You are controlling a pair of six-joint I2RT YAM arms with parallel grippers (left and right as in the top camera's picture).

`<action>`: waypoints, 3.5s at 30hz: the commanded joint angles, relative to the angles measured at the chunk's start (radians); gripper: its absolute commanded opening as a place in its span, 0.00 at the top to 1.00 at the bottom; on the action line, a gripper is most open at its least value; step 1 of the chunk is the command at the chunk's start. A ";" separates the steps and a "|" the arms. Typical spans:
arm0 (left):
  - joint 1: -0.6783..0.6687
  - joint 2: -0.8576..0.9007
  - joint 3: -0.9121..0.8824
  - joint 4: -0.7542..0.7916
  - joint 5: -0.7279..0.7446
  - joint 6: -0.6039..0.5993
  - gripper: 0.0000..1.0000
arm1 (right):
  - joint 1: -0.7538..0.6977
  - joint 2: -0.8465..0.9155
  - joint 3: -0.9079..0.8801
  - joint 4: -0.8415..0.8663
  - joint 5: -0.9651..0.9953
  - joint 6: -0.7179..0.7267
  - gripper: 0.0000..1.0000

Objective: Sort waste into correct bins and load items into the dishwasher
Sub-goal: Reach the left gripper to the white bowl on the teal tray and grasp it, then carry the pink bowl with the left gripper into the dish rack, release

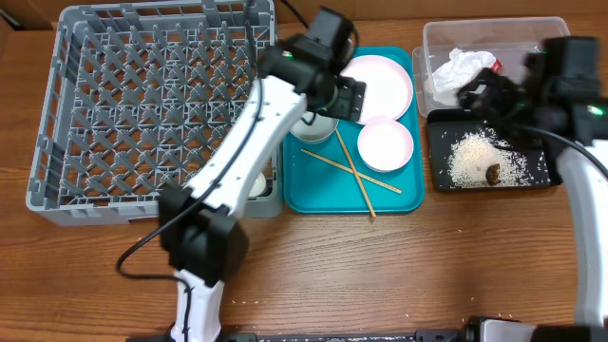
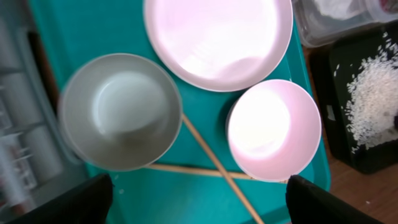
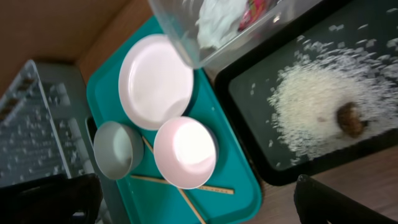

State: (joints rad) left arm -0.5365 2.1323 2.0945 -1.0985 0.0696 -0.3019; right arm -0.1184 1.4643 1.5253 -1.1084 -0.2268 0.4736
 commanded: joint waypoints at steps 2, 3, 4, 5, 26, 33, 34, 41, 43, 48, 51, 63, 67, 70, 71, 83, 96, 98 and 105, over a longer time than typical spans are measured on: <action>-0.067 0.101 0.003 0.056 0.009 0.017 0.14 | -0.053 -0.035 0.032 -0.051 0.010 -0.010 0.00; -0.080 0.120 0.003 0.071 0.009 0.027 0.14 | -0.058 -0.032 0.032 -0.065 0.014 -0.010 0.00; -0.093 0.137 0.003 0.082 0.009 0.035 0.14 | -0.059 -0.032 0.032 -0.079 0.024 -0.010 0.00; -0.106 0.153 0.003 0.092 0.009 0.040 0.14 | -0.059 -0.031 0.032 -0.089 0.037 -0.010 0.00; -0.151 0.220 -0.001 0.098 -0.107 -0.047 0.31 | -0.059 -0.021 0.032 -0.113 0.055 -0.010 0.00; -0.140 0.250 -0.002 0.097 -0.106 -0.080 0.50 | -0.059 0.012 0.031 -0.129 0.055 -0.010 0.00; -0.136 0.250 -0.002 0.098 -0.098 -0.081 0.54 | -0.059 0.017 0.031 -0.136 0.055 -0.010 0.00; -0.118 0.267 -0.002 0.105 -0.050 -0.080 0.66 | -0.059 0.030 0.030 -0.146 0.054 -0.010 0.00; -0.117 0.267 -0.002 0.105 -0.050 -0.080 0.69 | -0.059 0.030 0.030 -0.146 0.054 -0.010 0.00; -0.116 0.267 -0.002 0.107 -0.047 -0.080 0.71 | -0.059 0.030 0.030 -0.146 0.054 -0.009 0.00; -0.116 0.268 -0.002 0.106 -0.046 -0.080 0.73 | -0.059 0.030 0.030 -0.146 0.054 -0.010 0.00; -0.115 0.281 -0.002 0.122 -0.035 -0.081 0.77 | -0.059 0.030 0.030 -0.146 0.054 -0.009 0.00; -0.110 0.281 -0.002 0.123 -0.032 -0.092 0.82 | -0.059 0.030 0.030 -0.146 0.054 -0.009 0.00; -0.110 0.281 -0.002 0.120 -0.032 -0.091 0.85 | -0.059 0.030 0.030 -0.146 0.054 -0.010 0.00; -0.110 0.281 -0.002 0.119 -0.033 -0.091 0.88 | -0.059 0.030 0.030 -0.146 0.054 -0.010 0.00; -0.091 0.266 0.176 -0.060 -0.025 -0.074 0.96 | -0.059 0.030 0.030 -0.146 0.054 -0.009 0.00; 0.051 0.190 0.586 -0.182 -0.801 0.081 0.96 | -0.059 0.030 0.030 -0.146 0.054 -0.010 0.00; 0.075 0.200 0.573 -0.129 -0.952 0.081 0.96 | -0.059 0.030 0.030 -0.146 0.054 -0.010 0.00; 0.187 0.235 0.498 0.105 -1.157 0.089 0.96 | -0.059 0.030 0.030 -0.146 0.054 -0.009 0.00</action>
State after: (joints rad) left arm -0.3962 2.3386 2.6236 -1.0447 -0.8940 -0.2321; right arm -0.1753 1.4990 1.5406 -1.2572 -0.1822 0.4698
